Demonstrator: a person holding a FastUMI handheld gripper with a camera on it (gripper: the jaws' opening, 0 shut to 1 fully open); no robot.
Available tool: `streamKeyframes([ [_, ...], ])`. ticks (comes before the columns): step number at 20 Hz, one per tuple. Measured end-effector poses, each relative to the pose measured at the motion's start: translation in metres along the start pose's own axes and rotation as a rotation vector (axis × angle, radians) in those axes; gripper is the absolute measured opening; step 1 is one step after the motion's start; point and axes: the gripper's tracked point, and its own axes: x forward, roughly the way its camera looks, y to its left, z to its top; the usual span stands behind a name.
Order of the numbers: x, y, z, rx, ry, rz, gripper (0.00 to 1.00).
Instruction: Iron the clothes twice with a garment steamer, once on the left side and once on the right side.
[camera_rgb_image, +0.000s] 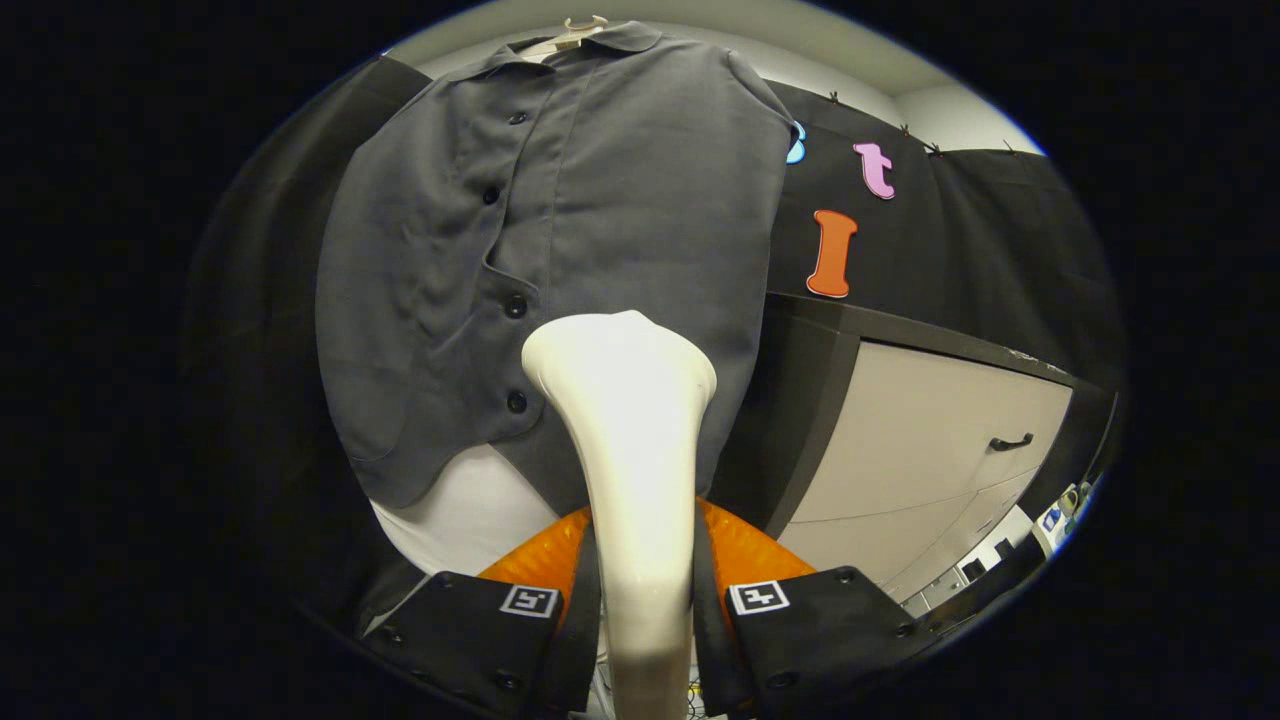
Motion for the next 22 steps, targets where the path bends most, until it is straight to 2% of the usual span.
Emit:
streamKeyframes([
  [3, -0.006, -0.006, 0.013, 0.026, -0.027, -0.009, 0.48],
  [10, -0.037, -0.003, 0.111, 0.043, -0.194, 0.001, 0.48],
  [14, -0.053, 0.016, 0.160, 0.028, -0.275, 0.048, 0.48],
  [22, -0.054, 0.083, 0.239, 0.044, -0.399, 0.188, 0.48],
])
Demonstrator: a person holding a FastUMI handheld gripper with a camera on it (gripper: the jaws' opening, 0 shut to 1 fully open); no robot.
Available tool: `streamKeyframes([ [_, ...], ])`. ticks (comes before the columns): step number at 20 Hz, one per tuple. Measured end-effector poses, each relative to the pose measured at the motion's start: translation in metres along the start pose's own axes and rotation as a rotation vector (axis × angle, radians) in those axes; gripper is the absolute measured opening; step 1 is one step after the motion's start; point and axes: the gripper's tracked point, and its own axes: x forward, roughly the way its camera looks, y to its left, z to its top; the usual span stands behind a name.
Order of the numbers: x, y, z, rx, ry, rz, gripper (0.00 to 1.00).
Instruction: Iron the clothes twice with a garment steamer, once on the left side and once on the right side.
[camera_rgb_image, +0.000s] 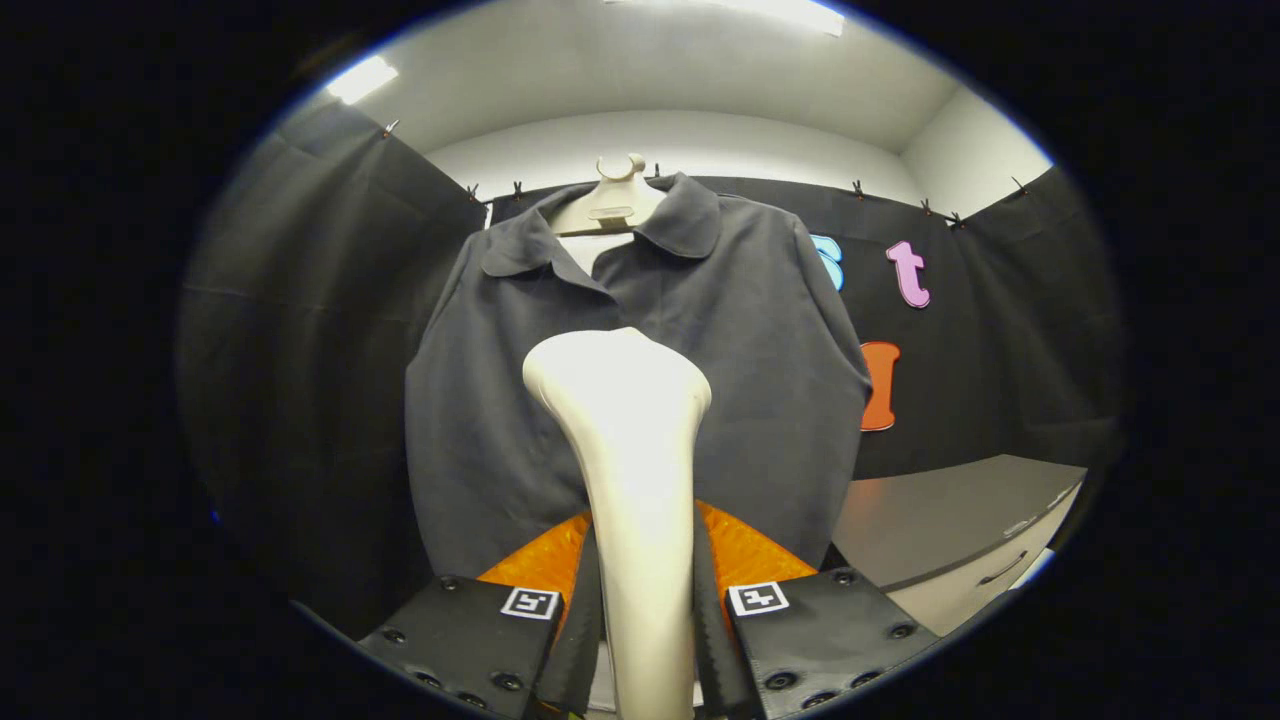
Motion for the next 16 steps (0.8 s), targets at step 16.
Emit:
streamKeyframes([
  [16, 0.048, 0.061, 0.006, -0.117, -0.035, 0.056, 0.48],
])
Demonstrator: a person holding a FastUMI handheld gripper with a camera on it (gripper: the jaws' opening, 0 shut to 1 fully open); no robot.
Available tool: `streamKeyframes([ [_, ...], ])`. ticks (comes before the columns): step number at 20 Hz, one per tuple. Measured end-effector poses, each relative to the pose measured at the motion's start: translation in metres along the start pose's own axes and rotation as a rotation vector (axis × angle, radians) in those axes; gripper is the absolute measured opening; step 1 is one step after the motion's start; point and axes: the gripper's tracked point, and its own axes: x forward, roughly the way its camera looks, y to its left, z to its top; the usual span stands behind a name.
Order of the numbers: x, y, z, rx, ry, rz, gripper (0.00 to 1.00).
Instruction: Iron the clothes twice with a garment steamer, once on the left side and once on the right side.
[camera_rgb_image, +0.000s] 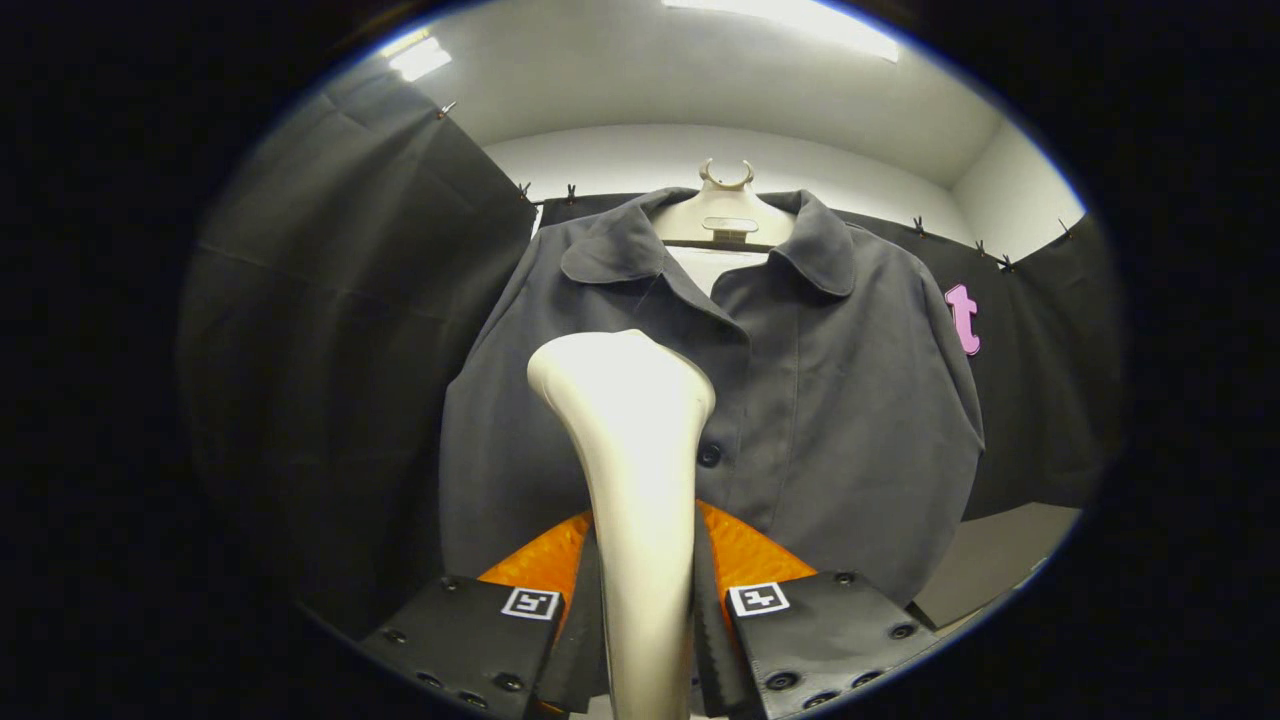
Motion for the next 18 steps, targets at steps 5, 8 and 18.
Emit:
streamKeyframes([
  [5, -0.015, 0.005, -0.021, 0.025, 0.038, 0.020, 0.48],
  [8, -0.021, 0.011, -0.042, 0.011, 0.080, 0.038, 0.48],
  [18, -0.044, 0.008, -0.105, 0.036, 0.182, 0.046, 0.48],
])
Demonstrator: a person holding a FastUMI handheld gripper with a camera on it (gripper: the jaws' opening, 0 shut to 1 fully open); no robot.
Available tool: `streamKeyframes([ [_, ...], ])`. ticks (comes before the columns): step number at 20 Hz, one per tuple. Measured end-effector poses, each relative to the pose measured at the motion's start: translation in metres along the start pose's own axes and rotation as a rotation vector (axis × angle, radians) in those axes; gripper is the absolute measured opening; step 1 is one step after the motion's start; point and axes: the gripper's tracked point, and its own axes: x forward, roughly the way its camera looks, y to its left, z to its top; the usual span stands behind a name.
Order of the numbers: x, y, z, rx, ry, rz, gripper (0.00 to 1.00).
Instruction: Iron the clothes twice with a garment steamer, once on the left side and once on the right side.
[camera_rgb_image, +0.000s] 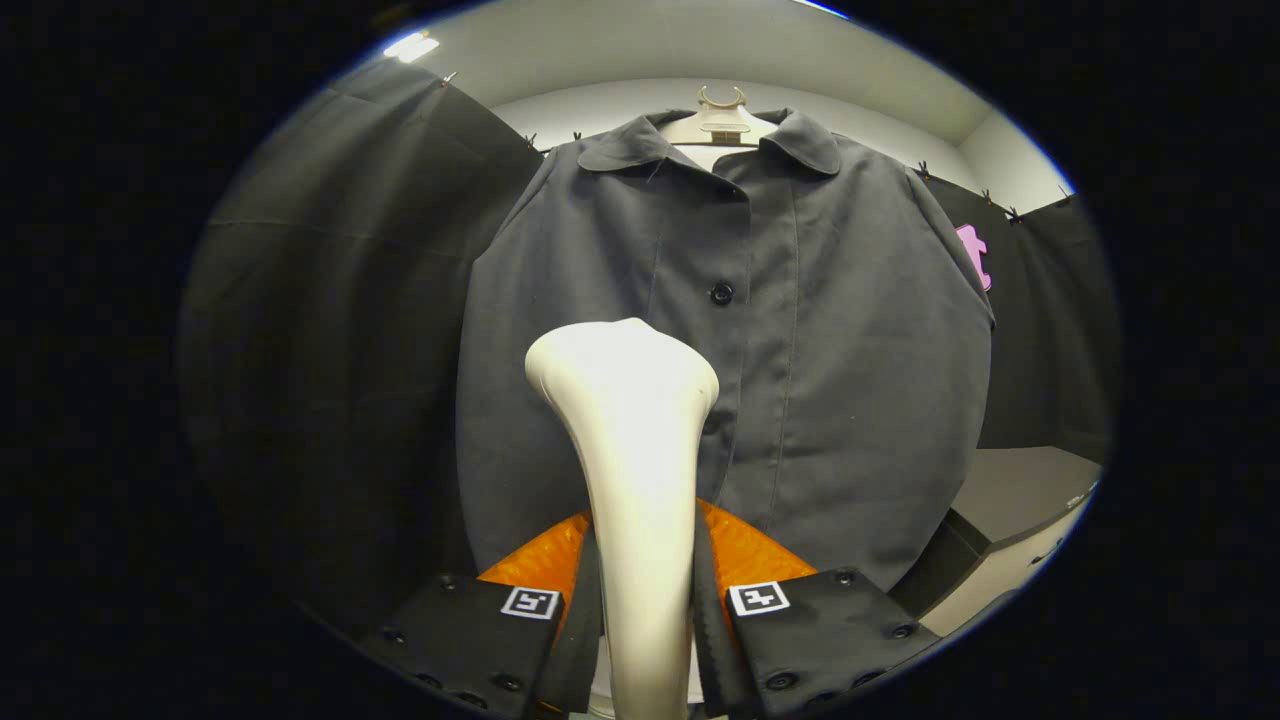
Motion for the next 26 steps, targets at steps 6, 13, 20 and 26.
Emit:
streamKeyframes([
  [6, -0.009, -0.004, -0.054, 0.022, 0.097, -0.007, 0.48],
  [13, -0.012, -0.004, -0.090, 0.005, 0.160, 0.000, 0.48],
  [20, -0.019, -0.004, -0.070, 0.043, 0.122, 0.020, 0.48],
  [26, -0.037, -0.020, -0.035, 0.048, 0.042, 0.002, 0.48],
])
